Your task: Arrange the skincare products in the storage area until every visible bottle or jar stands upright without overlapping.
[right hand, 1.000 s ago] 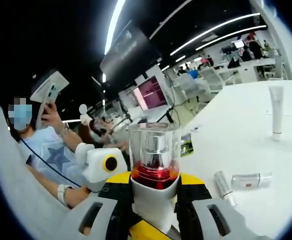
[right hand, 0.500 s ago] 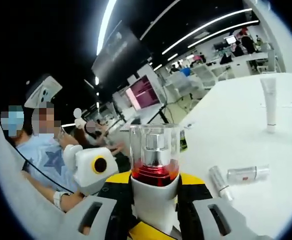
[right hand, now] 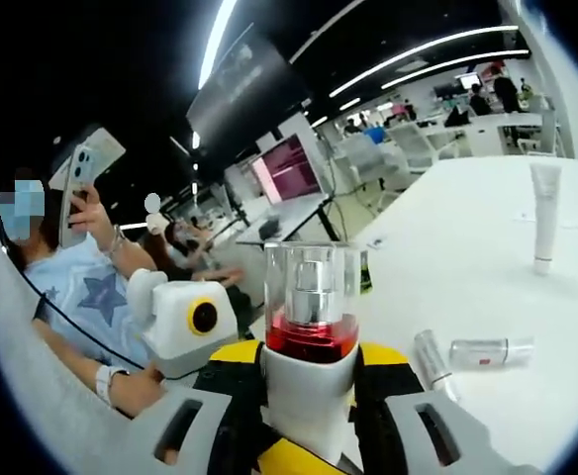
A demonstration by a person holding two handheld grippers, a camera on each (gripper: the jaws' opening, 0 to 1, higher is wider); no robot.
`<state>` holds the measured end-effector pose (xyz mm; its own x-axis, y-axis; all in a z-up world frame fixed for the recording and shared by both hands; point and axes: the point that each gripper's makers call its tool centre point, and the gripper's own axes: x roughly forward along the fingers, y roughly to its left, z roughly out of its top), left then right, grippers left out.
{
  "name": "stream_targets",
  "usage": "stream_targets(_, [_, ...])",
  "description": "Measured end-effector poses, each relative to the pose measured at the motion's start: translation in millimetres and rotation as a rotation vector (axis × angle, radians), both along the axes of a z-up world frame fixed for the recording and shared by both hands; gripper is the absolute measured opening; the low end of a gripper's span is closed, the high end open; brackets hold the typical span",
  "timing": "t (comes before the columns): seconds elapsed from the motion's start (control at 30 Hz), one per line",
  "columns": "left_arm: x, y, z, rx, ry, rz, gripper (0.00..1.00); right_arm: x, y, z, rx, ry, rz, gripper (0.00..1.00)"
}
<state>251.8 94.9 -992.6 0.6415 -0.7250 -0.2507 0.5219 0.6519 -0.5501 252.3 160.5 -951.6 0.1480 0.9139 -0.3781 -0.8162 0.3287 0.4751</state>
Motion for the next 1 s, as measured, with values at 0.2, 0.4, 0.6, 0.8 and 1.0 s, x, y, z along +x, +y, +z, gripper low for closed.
stream_targets(0.2, [-1.2,-5,2.5,-0.029,-0.013,-0.032,0.27,-1,-5,-0.3,-0.02,-0.007,0.038,0.33])
stream_targets(0.4, [3.1,-8,-0.6,0.031,-0.058,-0.054,0.28,6,-13,-3.1,-0.011,-0.032,0.007,0.28])
stream_targets(0.6, [2.5,-5,-4.0,0.06,-0.059,-0.056,0.29,8,-10,-5.5,0.029,-0.015,-0.013,0.28])
stream_targets(0.8, [-2.0,8,-7.2,0.052,-0.042,-0.035,0.28,4,2,-6.0,0.058,-0.015,0.017,0.28])
stream_targets(1.0, [0.8,18,-13.3,0.126,-0.055,-0.013,0.28,5,6,-7.7,0.062,-0.029,0.032,0.28])
